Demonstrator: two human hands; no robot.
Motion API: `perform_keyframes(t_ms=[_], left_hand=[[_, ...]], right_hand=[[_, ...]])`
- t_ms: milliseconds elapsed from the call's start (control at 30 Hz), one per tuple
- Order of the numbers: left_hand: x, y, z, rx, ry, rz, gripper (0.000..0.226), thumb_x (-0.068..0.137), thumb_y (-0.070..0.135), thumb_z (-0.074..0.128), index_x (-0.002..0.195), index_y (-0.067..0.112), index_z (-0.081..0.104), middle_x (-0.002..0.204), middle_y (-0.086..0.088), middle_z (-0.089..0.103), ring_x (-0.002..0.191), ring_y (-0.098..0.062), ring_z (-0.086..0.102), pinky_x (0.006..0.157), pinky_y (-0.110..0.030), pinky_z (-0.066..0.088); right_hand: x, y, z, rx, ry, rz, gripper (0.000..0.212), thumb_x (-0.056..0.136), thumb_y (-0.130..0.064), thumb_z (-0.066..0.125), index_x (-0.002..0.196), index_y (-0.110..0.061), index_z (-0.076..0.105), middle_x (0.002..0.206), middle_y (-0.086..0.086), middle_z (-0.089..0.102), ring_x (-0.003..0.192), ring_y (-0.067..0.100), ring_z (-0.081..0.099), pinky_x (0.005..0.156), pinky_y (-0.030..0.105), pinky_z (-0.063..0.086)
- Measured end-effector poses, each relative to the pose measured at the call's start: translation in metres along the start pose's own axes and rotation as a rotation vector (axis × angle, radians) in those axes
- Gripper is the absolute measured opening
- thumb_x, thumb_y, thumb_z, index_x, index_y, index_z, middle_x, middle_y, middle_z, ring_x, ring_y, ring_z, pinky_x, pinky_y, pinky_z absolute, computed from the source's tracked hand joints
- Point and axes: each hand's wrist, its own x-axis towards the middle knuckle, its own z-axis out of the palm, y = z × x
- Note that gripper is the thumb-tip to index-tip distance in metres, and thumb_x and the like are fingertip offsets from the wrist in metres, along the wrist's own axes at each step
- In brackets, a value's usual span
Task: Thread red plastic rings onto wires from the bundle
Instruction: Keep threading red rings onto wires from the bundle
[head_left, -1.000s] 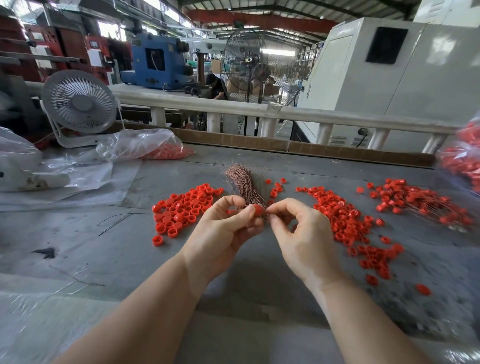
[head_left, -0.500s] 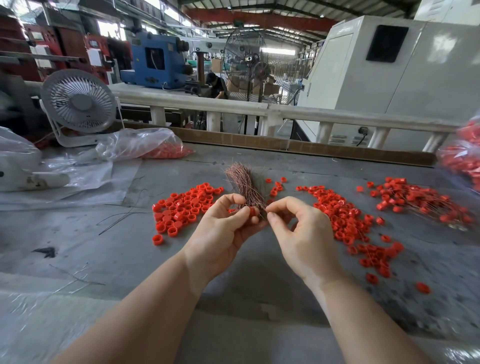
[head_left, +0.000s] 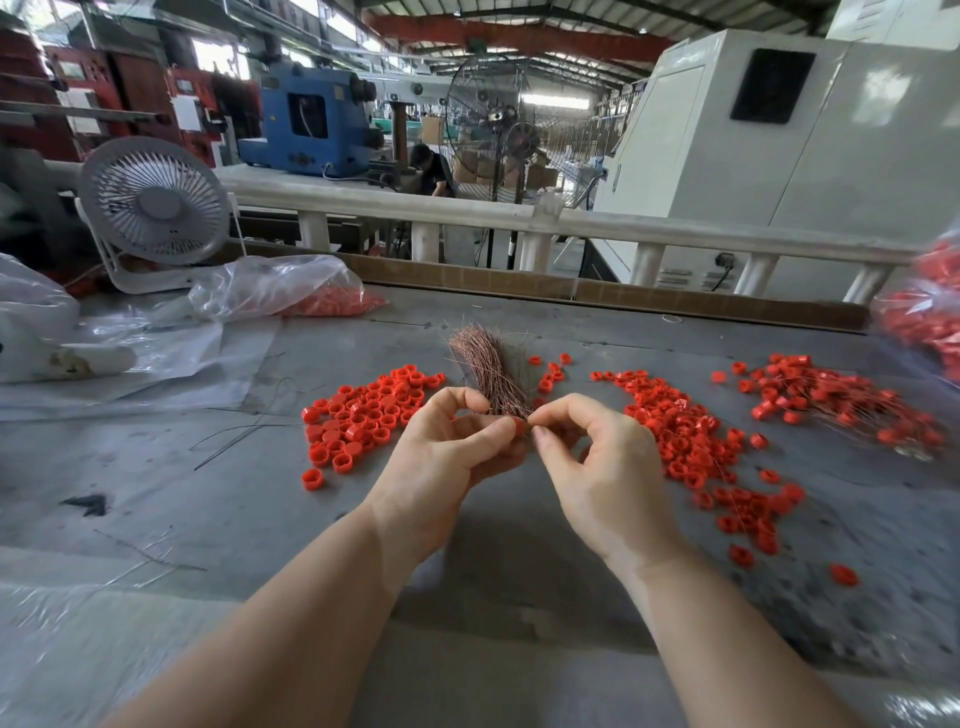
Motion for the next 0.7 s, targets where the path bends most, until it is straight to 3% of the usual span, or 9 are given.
perform_keyframes(t_ms=[167, 300, 433, 567, 700], left_hand=[[-0.0018, 0.0016, -0.0002, 0.086, -0.005, 0.017, 0.024, 0.082, -0.013, 0.054, 0.084, 0.01, 0.046, 0.057, -0.002, 0.059, 0.053, -0.012, 0.06, 0.059, -0.023, 0.055], [-0.001, 0.0025, -0.001, 0.04, 0.026, -0.017, 0.024, 0.082, -0.013, 0.054, 0.084, 0.01, 0.047, 0.062, -0.006, 0.06, 0.051, -0.013, 0.059, 0.057, -0.023, 0.055], [0.0003, 0.0035, -0.0019, -0.077, 0.018, -0.071, 0.02, 0.075, -0.002, 0.061, 0.083, 0.012, 0.049, 0.068, -0.008, 0.066, 0.05, -0.012, 0.057, 0.057, -0.023, 0.055], [-0.0005, 0.0036, -0.0034, -0.04, -0.03, -0.066, 0.019, 0.068, 0.012, 0.065, 0.082, 0.012, 0.053, 0.066, -0.002, 0.066, 0.052, -0.008, 0.057, 0.057, -0.022, 0.055], [-0.0006, 0.0024, -0.0041, 0.001, -0.019, -0.078, 0.015, 0.066, 0.018, 0.067, 0.078, 0.013, 0.061, 0.067, -0.001, 0.067, 0.055, -0.006, 0.058, 0.057, -0.02, 0.054]], right_hand=[[-0.0005, 0.0013, 0.0001, 0.006, 0.005, 0.003, 0.011, 0.08, -0.007, 0.067, 0.076, -0.017, 0.068, 0.059, -0.023, 0.049, 0.06, -0.002, 0.051, 0.057, 0.008, 0.036], [-0.0002, 0.0027, 0.0014, 0.016, 0.025, -0.001, 0.012, 0.08, -0.005, 0.067, 0.077, -0.017, 0.067, 0.062, -0.02, 0.052, 0.062, 0.0, 0.052, 0.058, 0.008, 0.037], [0.0008, 0.0011, 0.0015, 0.088, 0.041, -0.051, 0.017, 0.077, -0.006, 0.063, 0.088, -0.018, 0.068, 0.077, -0.014, 0.062, 0.072, 0.005, 0.057, 0.065, 0.01, 0.04], [0.0014, 0.0022, 0.0024, 0.092, -0.014, -0.12, 0.027, 0.076, -0.007, 0.06, 0.099, -0.017, 0.071, 0.091, -0.012, 0.064, 0.083, 0.003, 0.059, 0.073, 0.009, 0.038], [0.0019, 0.0048, 0.0039, 0.113, -0.008, -0.128, 0.026, 0.077, -0.005, 0.066, 0.1, -0.016, 0.071, 0.091, -0.013, 0.064, 0.081, -0.001, 0.058, 0.072, 0.01, 0.04]])
